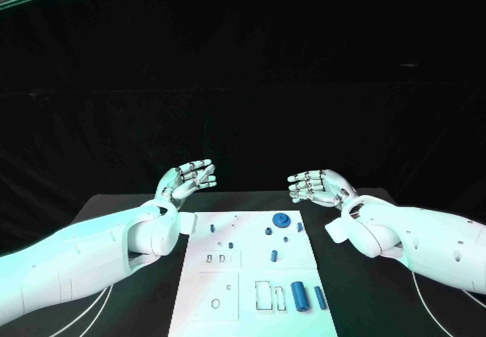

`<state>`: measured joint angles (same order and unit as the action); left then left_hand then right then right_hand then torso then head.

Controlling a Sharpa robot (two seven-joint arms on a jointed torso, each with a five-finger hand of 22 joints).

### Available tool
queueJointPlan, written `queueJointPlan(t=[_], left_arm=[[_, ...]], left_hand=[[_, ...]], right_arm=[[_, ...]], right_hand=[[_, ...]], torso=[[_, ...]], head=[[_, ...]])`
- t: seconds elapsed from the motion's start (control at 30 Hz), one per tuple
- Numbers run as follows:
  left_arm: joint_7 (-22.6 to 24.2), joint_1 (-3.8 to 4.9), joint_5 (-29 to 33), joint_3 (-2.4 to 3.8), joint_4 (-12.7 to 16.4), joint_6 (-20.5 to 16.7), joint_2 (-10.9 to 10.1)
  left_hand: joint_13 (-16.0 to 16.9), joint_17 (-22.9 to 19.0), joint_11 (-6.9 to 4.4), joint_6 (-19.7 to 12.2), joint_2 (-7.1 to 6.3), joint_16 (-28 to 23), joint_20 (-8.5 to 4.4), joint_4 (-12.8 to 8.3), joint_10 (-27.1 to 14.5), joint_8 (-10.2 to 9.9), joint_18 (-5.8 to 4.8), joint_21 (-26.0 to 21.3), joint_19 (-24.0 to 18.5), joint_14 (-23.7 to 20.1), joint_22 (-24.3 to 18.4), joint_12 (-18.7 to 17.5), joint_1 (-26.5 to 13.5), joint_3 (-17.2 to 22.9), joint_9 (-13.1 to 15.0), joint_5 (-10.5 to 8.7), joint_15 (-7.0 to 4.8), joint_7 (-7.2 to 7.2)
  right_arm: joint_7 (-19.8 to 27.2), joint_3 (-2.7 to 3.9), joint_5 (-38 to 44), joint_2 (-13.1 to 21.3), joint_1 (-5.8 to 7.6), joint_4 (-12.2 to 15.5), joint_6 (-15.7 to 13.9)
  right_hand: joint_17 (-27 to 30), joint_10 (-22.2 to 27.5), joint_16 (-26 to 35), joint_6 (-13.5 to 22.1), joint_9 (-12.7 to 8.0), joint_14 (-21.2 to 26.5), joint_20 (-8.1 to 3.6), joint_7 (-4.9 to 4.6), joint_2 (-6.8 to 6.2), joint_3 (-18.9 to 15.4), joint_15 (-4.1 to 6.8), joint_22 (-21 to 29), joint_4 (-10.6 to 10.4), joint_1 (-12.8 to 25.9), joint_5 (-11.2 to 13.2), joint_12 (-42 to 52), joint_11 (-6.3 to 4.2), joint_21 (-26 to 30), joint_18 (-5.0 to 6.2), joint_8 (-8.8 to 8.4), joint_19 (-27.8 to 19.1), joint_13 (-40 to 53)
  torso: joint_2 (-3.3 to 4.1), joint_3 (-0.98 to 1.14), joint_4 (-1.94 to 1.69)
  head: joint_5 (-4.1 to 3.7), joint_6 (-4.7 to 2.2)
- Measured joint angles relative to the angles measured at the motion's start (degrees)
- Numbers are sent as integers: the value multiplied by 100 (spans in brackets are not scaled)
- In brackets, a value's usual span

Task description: Assemble the parts on the task board

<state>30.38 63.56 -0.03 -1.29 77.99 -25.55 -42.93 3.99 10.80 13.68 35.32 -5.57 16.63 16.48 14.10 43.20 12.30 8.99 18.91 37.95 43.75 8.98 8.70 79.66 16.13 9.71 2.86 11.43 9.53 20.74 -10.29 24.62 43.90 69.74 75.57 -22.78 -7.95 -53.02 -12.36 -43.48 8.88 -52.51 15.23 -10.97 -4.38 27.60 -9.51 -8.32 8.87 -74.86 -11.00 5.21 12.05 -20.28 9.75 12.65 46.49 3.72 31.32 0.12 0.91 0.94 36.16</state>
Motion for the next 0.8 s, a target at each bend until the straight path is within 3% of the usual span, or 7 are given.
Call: queueJointPlan(t=[0.03,0.13,0.3,0.43,0.57,0.7,0.8], left_arm=[[-7,1,-20,0,22,32,-36],[-45,6,-102,0,150,170,-174],[-120,18,-242,4,568,396,-472],[-171,37,-323,12,929,499,-664],[-218,77,-389,29,1284,564,-857],[-258,150,-453,43,1464,587,-1001],[-295,207,-507,50,1571,587,-1089]], left_hand=[[1,67,-50,347,-20,82,-13,-41,269,146,40,115,218,204,32,37,36,23,89,0,-64,54],[19,328,-232,867,-25,359,-144,-198,944,381,121,447,809,876,135,107,245,141,189,0,-280,155],[24,794,-447,1230,-129,774,-462,-252,1725,443,121,924,1410,1688,328,76,363,539,207,0,-566,263],[5,1058,-517,1370,-205,984,-584,-313,1944,443,121,1192,1532,1923,468,-40,392,746,208,0,-660,287],[0,1337,-527,1415,-316,1195,-603,-384,2052,420,121,1460,1551,1948,628,-169,332,896,218,0,-681,294],[0,1479,-527,1417,-354,1286,-629,-400,2051,400,120,1584,1525,1966,706,-223,293,944,223,-1,-699,295],[0,1545,-527,1416,-396,1350,-637,-399,2051,359,120,1635,1517,1966,742,-266,251,942,223,-1,-699,295]], right_arm=[[-23,2,196,-12,21,-18,0],[-115,4,818,-47,88,-67,2],[-367,20,1827,-73,206,-93,50],[-659,30,2653,-73,296,-66,142],[-1025,32,3553,-69,415,54,294],[-1383,37,4354,-73,516,177,474],[-1633,36,4877,-72,573,242,579]], right_hand=[[-20,-98,-30,-107,10,-133,-41,-26,-1,-7,38,-43,7,-32,0,-25,-31,-90,0,14,67,0],[-119,-456,-120,-374,17,-597,-186,-86,-44,-28,187,-270,19,-84,-35,-84,-137,-493,1,60,269,0],[-392,-874,-256,-670,12,-1227,-403,-154,-110,-56,387,-801,-9,-151,-43,-137,-274,-1321,1,64,272,0],[-805,-1246,-503,-971,62,-1751,-576,-48,-166,-54,583,-1436,-8,-206,-105,-137,-428,-2260,0,105,225,11],[-1454,-1626,-930,-1215,200,-2284,-748,88,-224,202,791,-2048,4,-179,164,-137,-578,-3156,1,110,274,35],[-1959,-1746,-1311,-1243,319,-2595,-834,116,-417,326,881,-2199,-103,14,204,-137,-680,-3381,0,110,468,67],[-2246,-1756,-1524,-1218,399,-2707,-855,155,-555,423,915,-2207,-200,152,183,-137,-689,-3396,1,110,622,81]], torso=[[8,1,0],[37,5,-2],[118,2,-5],[215,-13,-10],[326,-30,-11],[461,-42,-11],[544,-48,-13]], head=[[-2,7],[-7,27],[-31,64],[-58,76],[-58,80],[-46,59],[-47,42]])
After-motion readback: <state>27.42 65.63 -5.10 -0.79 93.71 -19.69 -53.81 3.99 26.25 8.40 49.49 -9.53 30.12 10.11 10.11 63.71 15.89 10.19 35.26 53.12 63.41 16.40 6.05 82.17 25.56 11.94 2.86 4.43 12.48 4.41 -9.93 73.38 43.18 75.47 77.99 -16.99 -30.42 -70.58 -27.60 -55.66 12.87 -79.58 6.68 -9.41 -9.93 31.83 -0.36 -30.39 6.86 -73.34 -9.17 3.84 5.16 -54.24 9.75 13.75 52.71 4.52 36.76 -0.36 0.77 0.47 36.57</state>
